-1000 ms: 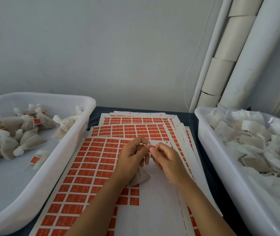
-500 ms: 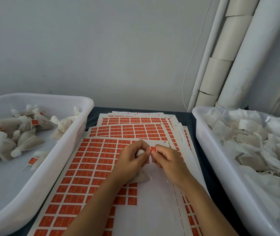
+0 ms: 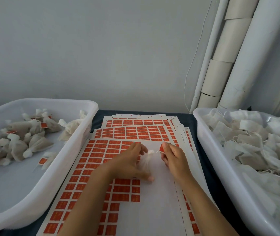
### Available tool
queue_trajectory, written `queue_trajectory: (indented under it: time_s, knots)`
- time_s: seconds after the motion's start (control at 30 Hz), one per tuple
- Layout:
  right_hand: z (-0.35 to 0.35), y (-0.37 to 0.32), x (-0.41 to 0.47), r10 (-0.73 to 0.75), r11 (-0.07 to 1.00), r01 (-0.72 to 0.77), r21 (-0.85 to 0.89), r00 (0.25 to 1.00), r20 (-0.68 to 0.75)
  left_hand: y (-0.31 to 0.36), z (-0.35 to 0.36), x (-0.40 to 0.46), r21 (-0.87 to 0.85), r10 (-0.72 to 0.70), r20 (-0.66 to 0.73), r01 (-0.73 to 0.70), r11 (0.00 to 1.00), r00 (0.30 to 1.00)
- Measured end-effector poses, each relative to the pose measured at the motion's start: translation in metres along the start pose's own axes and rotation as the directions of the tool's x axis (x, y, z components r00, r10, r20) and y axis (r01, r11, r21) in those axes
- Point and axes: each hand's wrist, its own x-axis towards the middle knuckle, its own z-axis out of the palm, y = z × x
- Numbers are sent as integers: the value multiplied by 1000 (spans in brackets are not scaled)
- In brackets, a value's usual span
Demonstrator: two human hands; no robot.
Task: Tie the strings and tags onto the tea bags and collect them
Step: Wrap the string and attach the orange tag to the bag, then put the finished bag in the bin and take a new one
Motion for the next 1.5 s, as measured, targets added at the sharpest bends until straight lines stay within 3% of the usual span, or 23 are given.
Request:
queue_trajectory:
  time_s: [0.17, 0.3, 0.4, 0.53, 0.67, 0.77, 0.9, 1.0, 1.1, 1.23, 1.3, 1.37, 1.5]
  knots:
    - [-4, -5, -3, 60, 992, -80, 102, 981, 186, -11, -6, -11, 63, -36, 98, 29, 998, 995]
    - [-7, -8, -4, 130, 979, -57, -197, 915, 381, -11, -11, -12, 35, -46, 89, 43, 998, 995]
    - [-11, -6, -1, 216, 934, -64, -351, 884, 414, -12, -13, -12, 13, -40, 89, 39, 999, 995]
    - [-9, -9, -1, 242, 934, -88, -346, 870, 431, -11, -11, -9, 6, -40, 34, 40, 999, 999]
    - [-2, -15, 6, 236, 956, -146, -254, 895, 377, -8, -14, -8, 7, -43, -49, 44, 999, 998]
    - [8, -26, 16, 196, 980, -171, -104, 924, 329, -5, -26, -12, 3, -54, -205, 56, 998, 977]
    - [31, -53, 34, 117, 982, -147, 119, 967, 226, 4, -48, -25, -62, -94, -511, 73, 995, 854]
    - [59, -79, 47, 70, 972, -108, 208, 981, 183, 11, -62, -38, -156, -221, -743, 157, 975, 632]
    - [89, -103, 58, 30, 960, -78, 269, 983, 180, 10, -80, -50, -212, -295, -874, 244, 946, 385]
    - [123, -123, 64, -14, 969, -55, 241, 962, 273, 4, -93, -65, -289, -358, -912, 304, 908, 200]
    - [137, -127, 63, -11, 974, -66, 216, 941, 338, 3, -94, -72, -319, -381, -911, 317, 894, 158]
    - [145, -127, 61, 11, 976, -92, 198, 927, 374, 2, -94, -75, -313, -391, -905, 360, 879, 168]
    - [148, -125, 58, 43, 960, -147, 240, 920, 388, 3, -92, -74, -256, -449, -871, 594, 763, 201]
